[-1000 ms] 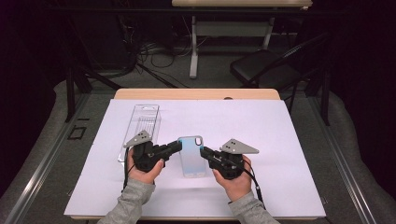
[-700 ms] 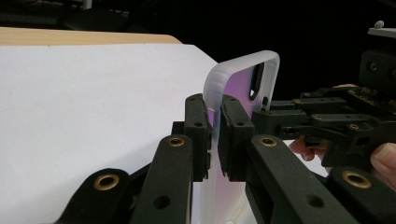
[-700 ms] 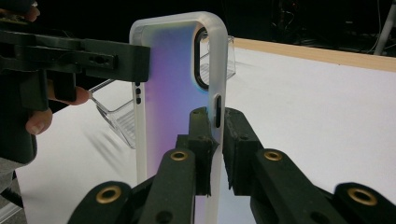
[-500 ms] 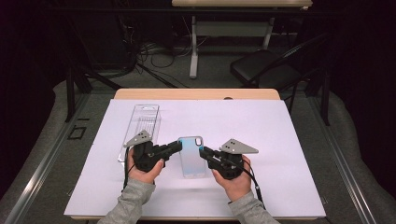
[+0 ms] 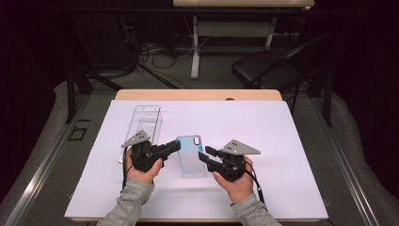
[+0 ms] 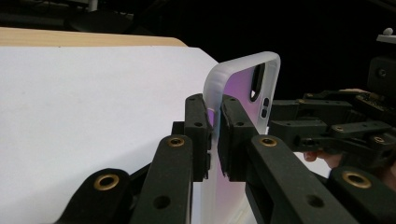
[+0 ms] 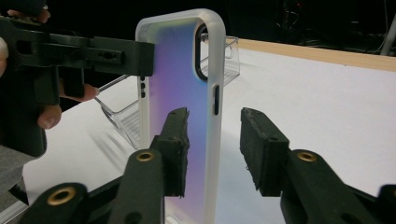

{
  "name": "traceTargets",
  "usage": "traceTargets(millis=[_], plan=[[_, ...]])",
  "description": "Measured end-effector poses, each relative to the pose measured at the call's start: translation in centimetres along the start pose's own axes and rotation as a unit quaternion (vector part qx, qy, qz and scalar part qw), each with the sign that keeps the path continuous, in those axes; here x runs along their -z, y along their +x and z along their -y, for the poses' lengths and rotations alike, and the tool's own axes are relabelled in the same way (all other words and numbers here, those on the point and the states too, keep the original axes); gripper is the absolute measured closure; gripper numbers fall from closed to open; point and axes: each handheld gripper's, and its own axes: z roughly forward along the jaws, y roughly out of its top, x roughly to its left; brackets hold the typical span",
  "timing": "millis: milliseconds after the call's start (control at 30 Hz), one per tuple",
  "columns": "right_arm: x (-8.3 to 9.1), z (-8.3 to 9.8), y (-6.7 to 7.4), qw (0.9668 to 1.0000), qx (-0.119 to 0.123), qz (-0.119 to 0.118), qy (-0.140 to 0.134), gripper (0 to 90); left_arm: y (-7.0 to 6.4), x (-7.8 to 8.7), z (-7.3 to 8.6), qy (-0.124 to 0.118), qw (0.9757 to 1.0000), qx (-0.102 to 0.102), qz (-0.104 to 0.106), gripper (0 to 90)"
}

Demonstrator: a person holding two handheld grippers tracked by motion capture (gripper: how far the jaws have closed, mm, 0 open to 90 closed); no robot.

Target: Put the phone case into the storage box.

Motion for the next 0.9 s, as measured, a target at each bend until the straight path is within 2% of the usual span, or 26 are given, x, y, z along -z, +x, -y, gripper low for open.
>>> traceTargets(millis=[200, 333, 433, 500, 600, 733, 900], plan=[[-0.2, 0.0, 0.0, 1.0, 0.006, -0.002, 0.004, 54.1, 0.5, 0.5, -0.2, -0.007, 0.9999, -0.001, -0.01, 83.4], [-0.2, 0.0, 0.0, 0.9997, 0.021, 0.009, -0.009, 50.7, 0.8, 0.8, -0.4, -0.013, 0.9998, -0.003, -0.016, 83.4], [-0.3, -0.2, -0.2, 0.999, 0.038, 0.006, -0.022, 47.7, 1.0, 1.0, -0.5, -0.017, 0.9996, -0.002, -0.021, 83.4], [-0.4, -0.2, -0.3, 0.9989, 0.042, 0.005, -0.023, 45.0, 1.1, 1.2, -0.5, -0.018, 0.9996, -0.002, -0.023, 83.4], [-0.5, -0.1, -0.3, 0.9987, 0.043, 0.019, -0.018, 40.1, 1.3, 1.4, -0.6, -0.023, 0.9994, 0.0, -0.026, 83.3], [-0.6, -0.1, -0.5, 0.999, 0.035, 0.022, -0.014, 33.7, 1.5, 1.6, -0.7, -0.027, 0.9992, 0.002, -0.029, 83.3], [-0.7, 0.0, -0.7, 0.9984, 0.046, 0.029, -0.013, 30.2, 1.9, 1.9, -0.9, -0.032, 0.999, 0.006, -0.031, 83.3]])
